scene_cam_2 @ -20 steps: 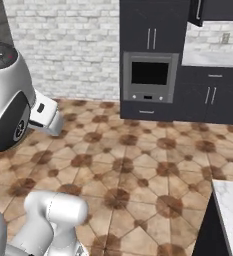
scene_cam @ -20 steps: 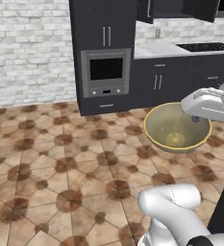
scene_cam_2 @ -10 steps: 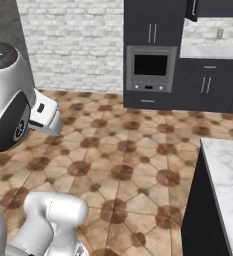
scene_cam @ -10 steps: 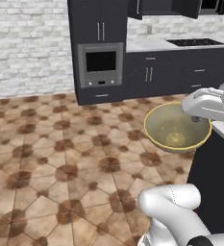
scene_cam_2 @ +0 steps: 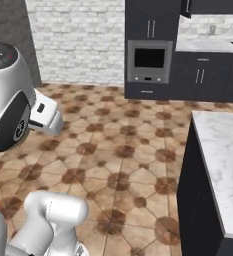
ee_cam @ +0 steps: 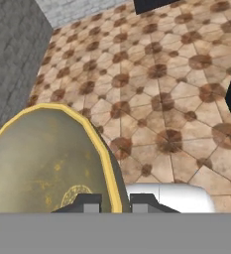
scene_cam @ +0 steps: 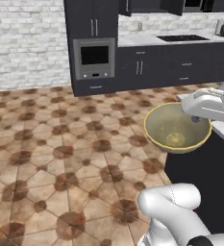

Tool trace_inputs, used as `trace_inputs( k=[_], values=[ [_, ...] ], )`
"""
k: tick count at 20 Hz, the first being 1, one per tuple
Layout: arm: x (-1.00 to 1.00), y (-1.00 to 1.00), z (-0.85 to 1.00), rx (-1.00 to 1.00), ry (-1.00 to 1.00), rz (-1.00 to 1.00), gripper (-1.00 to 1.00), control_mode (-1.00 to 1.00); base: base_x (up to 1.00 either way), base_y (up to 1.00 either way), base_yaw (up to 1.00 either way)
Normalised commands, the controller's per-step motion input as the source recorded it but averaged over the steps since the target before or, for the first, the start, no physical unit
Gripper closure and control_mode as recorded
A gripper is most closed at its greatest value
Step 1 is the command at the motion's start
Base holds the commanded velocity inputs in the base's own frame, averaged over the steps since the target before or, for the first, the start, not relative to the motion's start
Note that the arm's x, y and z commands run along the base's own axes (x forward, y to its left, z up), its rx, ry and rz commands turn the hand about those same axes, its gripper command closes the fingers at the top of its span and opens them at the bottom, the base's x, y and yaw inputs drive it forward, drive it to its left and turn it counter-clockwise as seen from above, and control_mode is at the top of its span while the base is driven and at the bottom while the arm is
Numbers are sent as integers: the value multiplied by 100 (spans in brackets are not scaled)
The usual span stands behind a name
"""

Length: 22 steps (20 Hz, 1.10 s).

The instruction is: Take the smaller bowl and place it next to the appetizer plate on the dining counter , and place the larger bowl next to the plate with cooked food.

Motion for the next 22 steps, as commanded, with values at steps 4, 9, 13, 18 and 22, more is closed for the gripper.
trace_inputs(
  k=[4, 9, 13, 18, 22],
  values=[
    [0, 0, 0, 0, 0, 0, 100, 100, -100, -28, -5],
    [0, 0, 0, 0, 0, 0, 100, 100, -100, -35, -5],
    [0, 0, 0, 0, 0, 0, 100, 100, -98, -72, -8],
    [0, 0, 0, 0, 0, 0, 100, 100, -52, -100, -13],
    [0, 0, 0, 0, 0, 0, 100, 100, -28, -100, -12]
  ],
)
